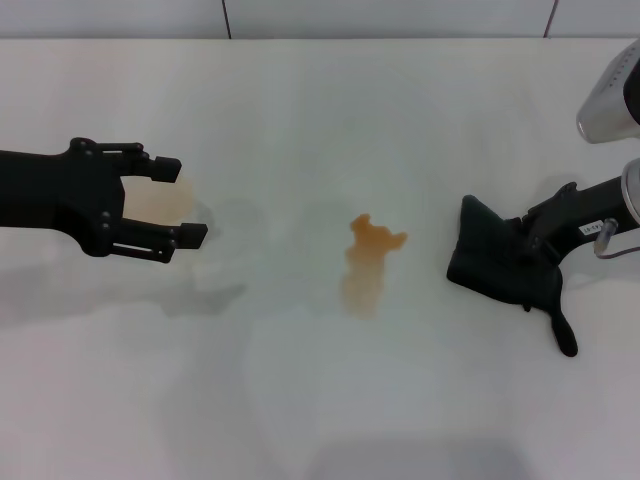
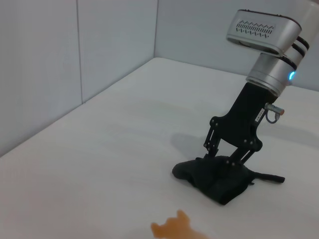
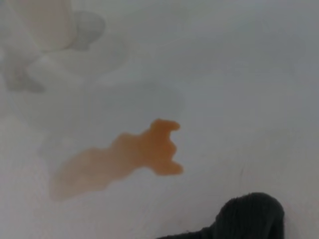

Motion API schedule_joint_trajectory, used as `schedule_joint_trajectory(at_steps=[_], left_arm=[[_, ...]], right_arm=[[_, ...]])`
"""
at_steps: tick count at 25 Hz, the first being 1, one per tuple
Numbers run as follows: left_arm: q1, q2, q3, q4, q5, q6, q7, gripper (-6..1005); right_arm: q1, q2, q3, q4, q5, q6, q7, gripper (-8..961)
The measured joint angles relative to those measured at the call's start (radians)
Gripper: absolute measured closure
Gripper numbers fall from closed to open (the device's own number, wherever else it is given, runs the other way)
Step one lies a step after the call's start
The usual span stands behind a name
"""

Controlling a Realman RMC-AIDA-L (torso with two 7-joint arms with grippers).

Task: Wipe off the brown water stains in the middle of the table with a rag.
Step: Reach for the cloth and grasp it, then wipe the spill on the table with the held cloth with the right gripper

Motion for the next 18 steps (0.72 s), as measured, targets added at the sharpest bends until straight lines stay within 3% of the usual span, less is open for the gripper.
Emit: schedule_joint_trajectory(at_steps=[2, 5, 10, 18], left_arm=[[0.000, 0.000, 0.000, -0.001, 0.000, 0.000, 0.003, 113], [0.000, -0.001, 0.000, -0.001, 0.000, -0.001, 0.007, 113], [0.001, -0.001, 0.000, -0.003, 0.000, -0.003, 0.008, 113], [0.002, -0.001, -0.001, -0.004, 0.000, -0.014, 0.015, 113]], right_arm=[[0.000, 0.000, -0.001, 0.001, 0.000, -0.001, 0.000, 471], [0.000, 0.000, -0.002, -0.001, 0.001, -0.006, 0.001, 678], [-0.001, 0.000, -0.024, -0.013, 0.007, -0.011, 0.006, 814], [0.005, 0.001, -0.049, -0.020, 0.066, -0.020, 0.013, 857]])
